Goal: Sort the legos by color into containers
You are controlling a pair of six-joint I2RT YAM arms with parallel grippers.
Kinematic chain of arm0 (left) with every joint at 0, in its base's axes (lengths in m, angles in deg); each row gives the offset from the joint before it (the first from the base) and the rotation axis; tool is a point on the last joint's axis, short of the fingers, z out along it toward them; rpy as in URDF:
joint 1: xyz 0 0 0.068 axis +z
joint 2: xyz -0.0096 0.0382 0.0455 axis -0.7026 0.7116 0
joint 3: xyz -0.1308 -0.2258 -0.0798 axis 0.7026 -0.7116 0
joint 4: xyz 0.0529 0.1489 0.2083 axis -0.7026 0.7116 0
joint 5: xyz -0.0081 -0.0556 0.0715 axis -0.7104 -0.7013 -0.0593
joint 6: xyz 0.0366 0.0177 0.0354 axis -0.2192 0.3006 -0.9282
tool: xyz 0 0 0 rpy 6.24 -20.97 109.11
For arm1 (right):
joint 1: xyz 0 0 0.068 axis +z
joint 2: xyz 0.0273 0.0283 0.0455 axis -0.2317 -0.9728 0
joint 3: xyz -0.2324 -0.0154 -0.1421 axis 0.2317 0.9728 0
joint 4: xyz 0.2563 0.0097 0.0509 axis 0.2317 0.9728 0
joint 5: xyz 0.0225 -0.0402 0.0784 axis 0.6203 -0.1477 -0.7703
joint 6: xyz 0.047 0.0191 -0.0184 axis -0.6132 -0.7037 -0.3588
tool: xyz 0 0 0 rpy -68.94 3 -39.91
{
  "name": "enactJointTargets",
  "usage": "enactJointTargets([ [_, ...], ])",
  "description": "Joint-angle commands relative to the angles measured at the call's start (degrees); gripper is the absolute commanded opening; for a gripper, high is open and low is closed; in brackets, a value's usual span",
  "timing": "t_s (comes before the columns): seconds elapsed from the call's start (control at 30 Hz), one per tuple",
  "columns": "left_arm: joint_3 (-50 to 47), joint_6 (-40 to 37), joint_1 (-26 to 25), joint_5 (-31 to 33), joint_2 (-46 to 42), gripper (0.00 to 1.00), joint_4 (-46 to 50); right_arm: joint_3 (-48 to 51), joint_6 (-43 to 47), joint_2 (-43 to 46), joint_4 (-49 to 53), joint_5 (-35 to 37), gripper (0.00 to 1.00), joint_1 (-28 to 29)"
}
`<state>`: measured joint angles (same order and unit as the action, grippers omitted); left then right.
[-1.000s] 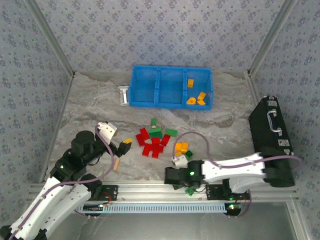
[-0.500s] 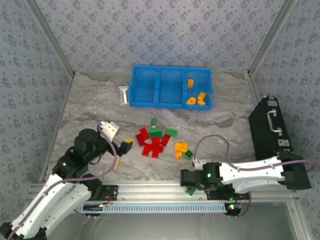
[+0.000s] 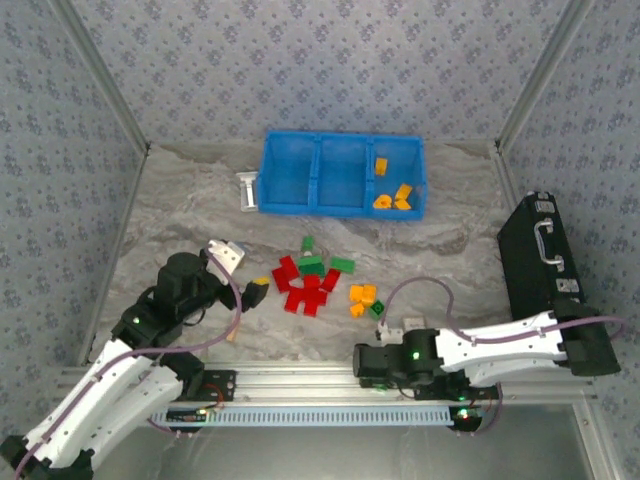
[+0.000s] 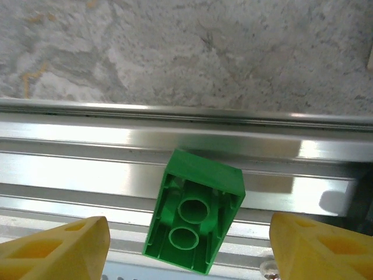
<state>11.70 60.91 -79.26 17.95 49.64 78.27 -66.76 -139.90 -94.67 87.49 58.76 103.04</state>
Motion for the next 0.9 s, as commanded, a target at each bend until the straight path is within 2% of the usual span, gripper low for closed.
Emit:
enactJointTargets([
  [0.0,-0.26,-1.35,-0.43,-1.19,0.03,1.0,-2.05,-1.56,-1.56,-4.53,1.23,-1.27,0.73,0.92],
  [0.2,-0.17,-1.46,-0.36,-1.29,-0.49,1.0,-1.75,-5.34,-0.43,-11.57,3.66,1.22,0.67,0.52],
  [0.4,-0.37,-1.73,-0.37,-0.59,-1.57,1.0,-1.69,-6.06,0.12,-11.54,3.71,2.62,0.47,0.22],
  [0.47,-0.3,-1.89,-0.39,-0.25,-1.56,1.0,-1.53,-6.38,0.51,-11.39,3.96,2.62,0.37,0.37],
  [0.57,-0.26,-1.99,-0.44,0.05,-1.81,1.0,-1.17,-6.31,0.71,-11.4,4.92,3.06,0.29,0.19],
  [0.77,-0.44,-2.38,-0.42,1.43,-2.53,1.0,-0.78,-5.59,4.28,-11.06,5.42,3.77,0.24,-2.71],
  [0.87,-0.38,-2.61,-0.44,1.62,-2.13,1.0,-0.79,-8.17,8.7,-9.77,9.58,5.7,0.23,-4.56],
])
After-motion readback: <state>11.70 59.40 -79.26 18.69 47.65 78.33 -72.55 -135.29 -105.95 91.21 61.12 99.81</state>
